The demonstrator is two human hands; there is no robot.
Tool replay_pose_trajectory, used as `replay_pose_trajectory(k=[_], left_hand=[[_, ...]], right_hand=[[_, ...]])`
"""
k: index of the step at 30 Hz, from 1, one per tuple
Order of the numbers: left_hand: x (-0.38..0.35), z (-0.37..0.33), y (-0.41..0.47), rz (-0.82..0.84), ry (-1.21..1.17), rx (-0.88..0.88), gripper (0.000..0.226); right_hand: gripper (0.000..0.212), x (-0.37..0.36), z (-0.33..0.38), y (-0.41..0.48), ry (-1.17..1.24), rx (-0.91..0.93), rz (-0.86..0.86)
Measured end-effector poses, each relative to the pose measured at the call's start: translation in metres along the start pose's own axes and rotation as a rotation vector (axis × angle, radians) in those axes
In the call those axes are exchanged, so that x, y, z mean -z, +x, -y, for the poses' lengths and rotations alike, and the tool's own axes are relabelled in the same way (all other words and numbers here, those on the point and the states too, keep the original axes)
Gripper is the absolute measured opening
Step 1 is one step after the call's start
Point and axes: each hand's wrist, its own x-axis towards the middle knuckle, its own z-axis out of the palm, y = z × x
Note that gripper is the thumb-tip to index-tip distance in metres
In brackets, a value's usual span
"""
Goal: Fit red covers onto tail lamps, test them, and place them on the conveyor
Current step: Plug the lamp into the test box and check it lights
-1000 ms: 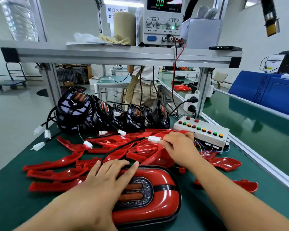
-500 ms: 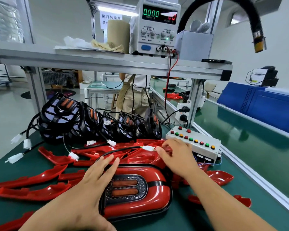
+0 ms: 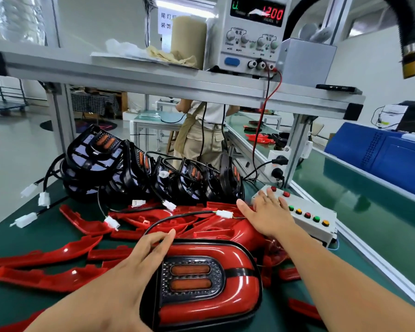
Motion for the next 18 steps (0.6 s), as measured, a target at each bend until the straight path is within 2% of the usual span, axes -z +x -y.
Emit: replay_pose_trajectory(k=[2,3,4,7,8,10,11,12,13,14,15,17,18], left_hand=[[-0.002,0.012,-0.001,-0.079,0.156,-0.103,0.032],[0.001,0.001,-0.002,-0.088,0.149,-0.083,0.026],[0.002,-0.002,-0.003,-0.006,0.143,-0.094,0.019],[-0.002,-0.004,-0.002,0.0,-0.028,-0.032,0.019],[-0.004,-0.001,-0.001,0.023,-0.088,0.038,0.02],[0.001,-0.008,-0.006,0.09,-0.096,0.084,0.033],[0.001,-0.015,-0.002,0.1,-0.185,0.163,0.044],[0.002,-0.016,0.001,0.097,-0.302,0.218,0.054],[0.004,-0.016,0.004,0.042,-0.342,0.176,0.062],[0.001,-0.013,0.009,0.026,-0.388,0.212,0.062],[0.004,-0.019,0.009,0.052,-0.359,0.264,0.053],[0.002,-0.025,0.012,0.093,-0.162,0.207,0.042],[0.0,-0.022,0.01,0.064,-0.142,0.18,0.038]], right_hand=[[0.103,-0.001,0.0,0.001,-0.003,0.0,-0.014],[0.103,-0.002,0.0,0.0,-0.004,0.0,-0.021],[0.103,-0.002,0.0,0.0,-0.004,0.0,-0.026],[0.1,-0.004,0.0,-0.001,-0.02,-0.005,-0.026],[0.099,-0.004,0.0,-0.001,-0.027,-0.009,-0.02],[0.099,-0.005,0.0,0.0,-0.032,-0.017,-0.015],[0.099,-0.006,-0.001,0.0,-0.032,-0.02,-0.016],[0.099,-0.006,-0.001,0.0,-0.029,-0.023,-0.015],[0.099,-0.006,-0.001,0.0,-0.025,-0.025,-0.013],[0.099,-0.007,-0.001,0.0,-0.019,-0.029,-0.011],[0.099,-0.007,-0.001,0.0,-0.013,-0.032,-0.009],[0.096,-0.007,-0.001,0.0,-0.008,-0.043,-0.007],[0.094,-0.008,-0.001,0.0,-0.008,-0.048,-0.007]])
